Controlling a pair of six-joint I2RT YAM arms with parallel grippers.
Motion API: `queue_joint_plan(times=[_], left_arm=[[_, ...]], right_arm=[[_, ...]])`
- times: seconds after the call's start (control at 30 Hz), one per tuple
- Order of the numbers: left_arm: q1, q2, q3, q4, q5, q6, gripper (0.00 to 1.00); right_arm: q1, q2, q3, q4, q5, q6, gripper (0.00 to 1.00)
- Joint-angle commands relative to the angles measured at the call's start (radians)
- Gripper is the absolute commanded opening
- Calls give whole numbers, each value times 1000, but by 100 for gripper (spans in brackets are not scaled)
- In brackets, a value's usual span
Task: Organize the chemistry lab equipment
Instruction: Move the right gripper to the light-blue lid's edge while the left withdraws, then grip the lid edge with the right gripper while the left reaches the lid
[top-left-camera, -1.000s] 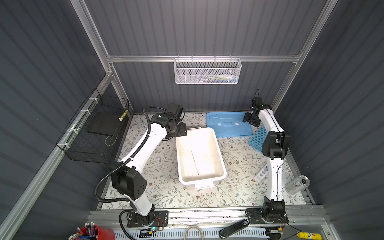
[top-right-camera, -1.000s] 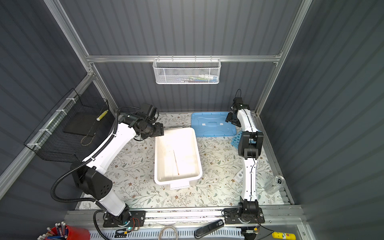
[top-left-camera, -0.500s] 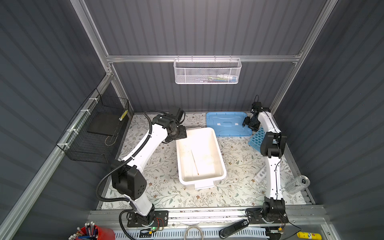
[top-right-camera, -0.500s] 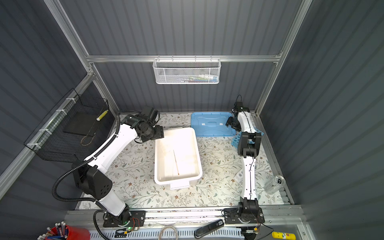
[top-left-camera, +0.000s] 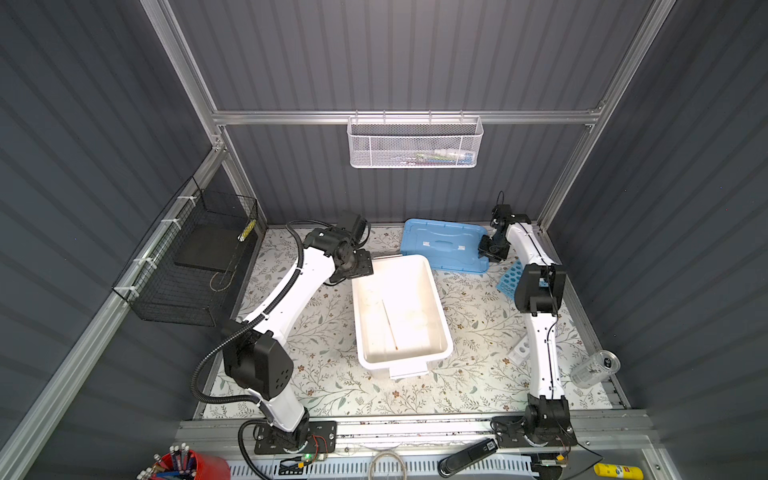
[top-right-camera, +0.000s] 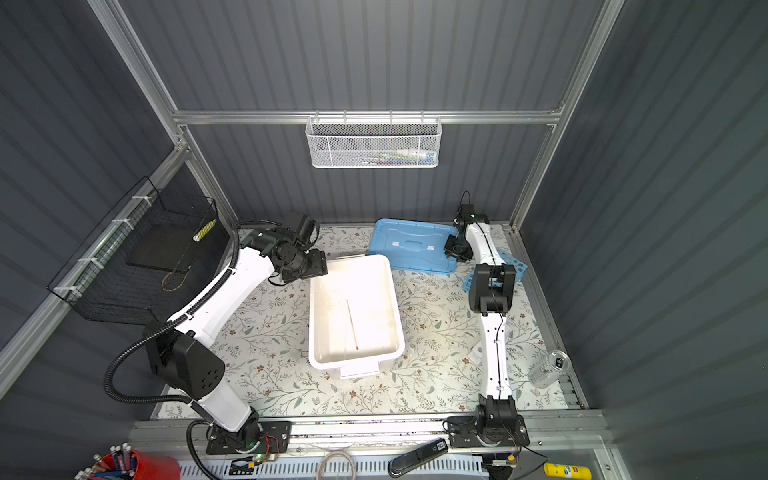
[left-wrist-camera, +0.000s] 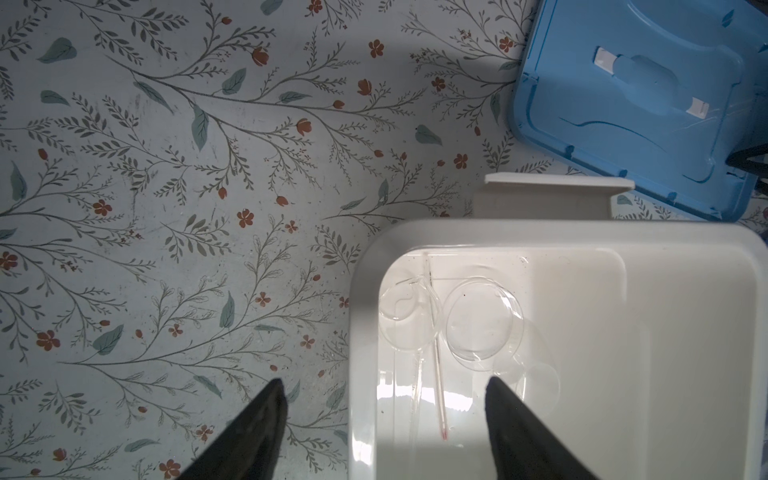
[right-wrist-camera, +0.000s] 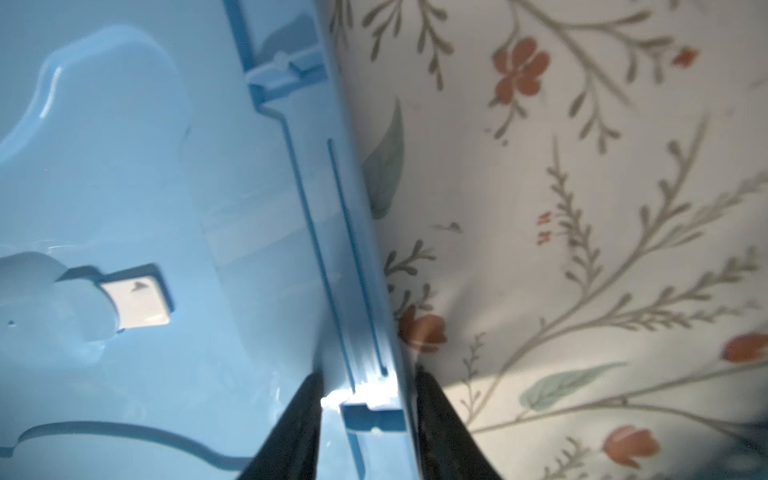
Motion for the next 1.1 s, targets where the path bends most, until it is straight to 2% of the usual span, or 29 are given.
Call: queue_joint_plan(times=[0.0,0.13,0.33,0.53,0.77,0.87,1.07], left_arm=[[4,9,32,-14,-7,-3,76],[5,12,46,-17,-6,8,76],[4,17,61,-14,-4,24,76],[4,32,80,-12,10,42,76],[4,38,102,-32,21,67,76],[5,36,109,-36,23,71,76],[4,42,141,-44,30,73,76]], right_arm=[[2,-15,-28,-28,-13,-17,35],[2,-41,-92,-37,-42,-35,40],[4,-159,-288,30,-58,-30,38],[10,-204,-380,61,-44,-30,37],[16,-121,-238,-17,40,-5,34],[16,-92,-196,-39,65,8,26],[19,-96,-211,-50,86,2,19]])
